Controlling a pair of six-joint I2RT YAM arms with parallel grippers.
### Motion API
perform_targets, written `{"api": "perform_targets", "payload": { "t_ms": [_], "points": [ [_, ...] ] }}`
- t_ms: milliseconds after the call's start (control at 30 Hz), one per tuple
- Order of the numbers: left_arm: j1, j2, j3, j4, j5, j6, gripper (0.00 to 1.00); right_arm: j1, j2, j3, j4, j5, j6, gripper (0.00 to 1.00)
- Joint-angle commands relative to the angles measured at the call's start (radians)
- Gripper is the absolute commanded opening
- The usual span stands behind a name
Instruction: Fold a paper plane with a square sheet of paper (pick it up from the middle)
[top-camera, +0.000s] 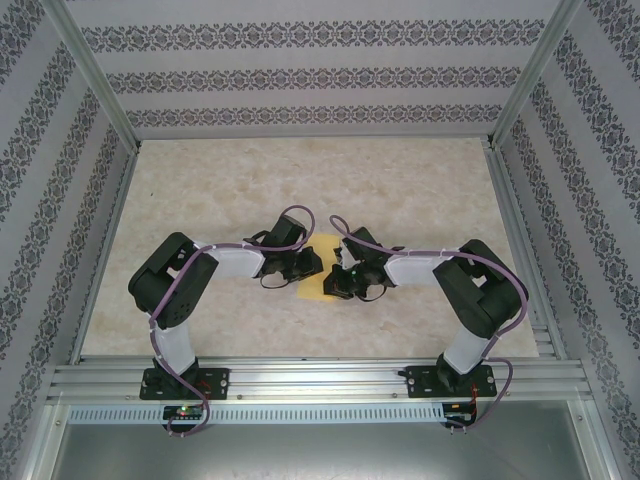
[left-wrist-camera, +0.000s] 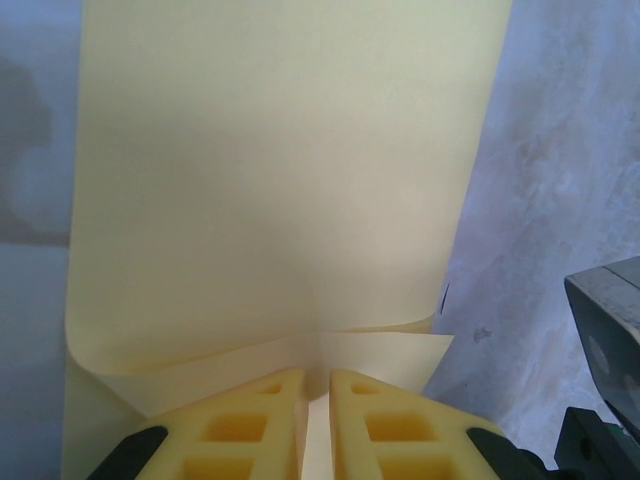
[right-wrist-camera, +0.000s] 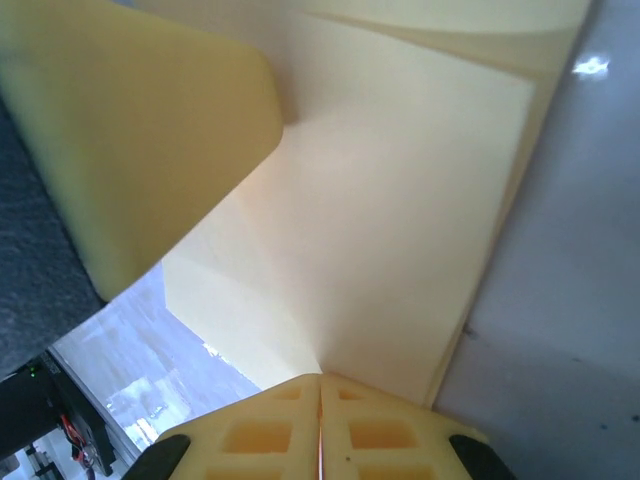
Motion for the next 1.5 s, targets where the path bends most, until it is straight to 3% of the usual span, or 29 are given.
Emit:
{"api": "perform_targets", "payload": {
  "t_ms": [0, 333, 1033, 1467],
  "points": [
    [-0.017, 0.037, -0.037, -0.042, -0.004, 0.023, 0.16, -0.001, 0.013, -0.025, -0.013, 0.008, 0.009, 0.09],
    [-0.017, 0.036, -0.044, -0.041, -0.013, 0.021, 0.16, 0.014, -0.054, -0.046, -0.082, 0.058, 0.010, 0.10],
    [-0.016, 0.050, -0.054, -0.035, -0.016, 0.024, 0.15, 0.028, -0.124, -0.240, 0.038, 0.026, 0.139, 0.11],
    [-0.017, 0.049, -0.057, -0.024, -0.011, 0.027, 0.15, 0.030, -0.327, -0.110, -0.067, 0.128, 0.140, 0.12]
  ]
}}
